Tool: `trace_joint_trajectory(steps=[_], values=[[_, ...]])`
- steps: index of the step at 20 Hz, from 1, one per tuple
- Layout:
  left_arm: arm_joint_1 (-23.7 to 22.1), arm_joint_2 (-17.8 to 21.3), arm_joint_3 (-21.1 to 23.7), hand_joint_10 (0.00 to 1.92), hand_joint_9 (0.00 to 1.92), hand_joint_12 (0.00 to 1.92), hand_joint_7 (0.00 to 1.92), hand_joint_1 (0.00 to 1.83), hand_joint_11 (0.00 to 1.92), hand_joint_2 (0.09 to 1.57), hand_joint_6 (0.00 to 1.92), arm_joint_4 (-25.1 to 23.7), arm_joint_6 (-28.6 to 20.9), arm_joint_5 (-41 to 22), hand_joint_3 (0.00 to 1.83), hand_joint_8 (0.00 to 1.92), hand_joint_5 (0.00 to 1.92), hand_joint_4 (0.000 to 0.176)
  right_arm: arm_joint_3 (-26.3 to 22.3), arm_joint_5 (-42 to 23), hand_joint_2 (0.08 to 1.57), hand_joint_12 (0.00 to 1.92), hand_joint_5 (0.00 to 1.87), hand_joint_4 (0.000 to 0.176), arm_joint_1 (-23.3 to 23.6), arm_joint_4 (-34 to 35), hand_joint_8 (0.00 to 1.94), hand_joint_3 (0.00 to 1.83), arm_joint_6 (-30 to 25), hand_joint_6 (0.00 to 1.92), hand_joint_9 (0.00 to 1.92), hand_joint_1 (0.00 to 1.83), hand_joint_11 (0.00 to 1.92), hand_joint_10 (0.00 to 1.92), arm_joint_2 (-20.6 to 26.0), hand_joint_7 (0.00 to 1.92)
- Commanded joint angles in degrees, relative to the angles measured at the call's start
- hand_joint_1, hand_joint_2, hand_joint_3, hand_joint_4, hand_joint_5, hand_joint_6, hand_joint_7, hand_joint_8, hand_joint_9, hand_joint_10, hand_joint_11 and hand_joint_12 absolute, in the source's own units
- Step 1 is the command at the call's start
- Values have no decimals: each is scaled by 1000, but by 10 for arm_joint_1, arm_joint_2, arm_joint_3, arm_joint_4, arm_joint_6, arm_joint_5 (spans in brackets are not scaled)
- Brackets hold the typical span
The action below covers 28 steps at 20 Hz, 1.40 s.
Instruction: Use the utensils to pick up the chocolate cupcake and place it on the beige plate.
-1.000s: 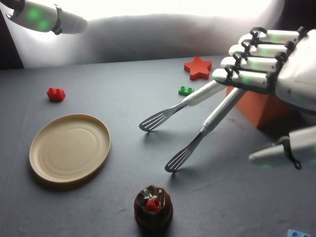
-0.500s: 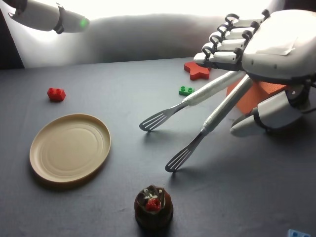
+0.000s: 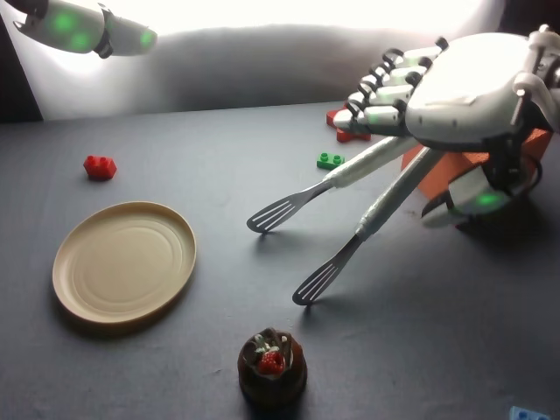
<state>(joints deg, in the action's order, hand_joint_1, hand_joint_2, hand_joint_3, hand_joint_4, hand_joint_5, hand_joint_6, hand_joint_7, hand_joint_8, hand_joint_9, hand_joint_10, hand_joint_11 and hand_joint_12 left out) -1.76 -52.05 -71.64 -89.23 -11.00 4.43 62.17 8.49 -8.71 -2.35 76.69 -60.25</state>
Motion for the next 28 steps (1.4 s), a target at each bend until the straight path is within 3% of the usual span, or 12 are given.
trace_joint_trajectory(steps=[1,3,8,10,20,25,28], values=[[-8,2,-1,0,0,0,0,0,0,1072,3,-13,0,4,5,0,17,0,4,-60,1054,175,16,0,8,0,0,14,-1,0,15,748,0,0,-1,9],[-8,2,-1,0,0,0,0,0,0,1076,0,-14,0,4,6,0,4,0,19,-62,1082,70,10,0,8,0,0,10,-4,0,0,817,0,0,-15,0],[-8,3,-1,0,0,0,0,0,0,1075,0,-14,0,4,4,0,2,0,44,-54,1043,209,57,0,7,0,4,0,-24,9,39,913,0,4,-48,47],[-8,3,-1,0,0,0,0,0,0,1075,4,-14,0,4,3,0,10,0,46,-54,1043,173,54,0,3,0,3,0,-25,5,33,927,0,4,-55,45],[-9,2,-2,0,0,0,0,0,0,1081,7,-13,0,4,3,0,31,0,82,-45,1054,182,57,0,-12,0,4,0,-59,5,41,929,0,4,-88,43],[-10,1,-3,0,0,0,0,0,0,1074,5,-13,0,4,0,0,32,0,94,-15,1091,155,39,0,-8,0,1,8,-71,2,47,838,0,2,-96,43],[-11,0,-4,0,0,0,0,0,0,1075,3,-12,0,4,0,0,28,0,97,-4,1064,216,72,0,-2,0,2,0,-74,3,67,908,0,2,-97,69]])
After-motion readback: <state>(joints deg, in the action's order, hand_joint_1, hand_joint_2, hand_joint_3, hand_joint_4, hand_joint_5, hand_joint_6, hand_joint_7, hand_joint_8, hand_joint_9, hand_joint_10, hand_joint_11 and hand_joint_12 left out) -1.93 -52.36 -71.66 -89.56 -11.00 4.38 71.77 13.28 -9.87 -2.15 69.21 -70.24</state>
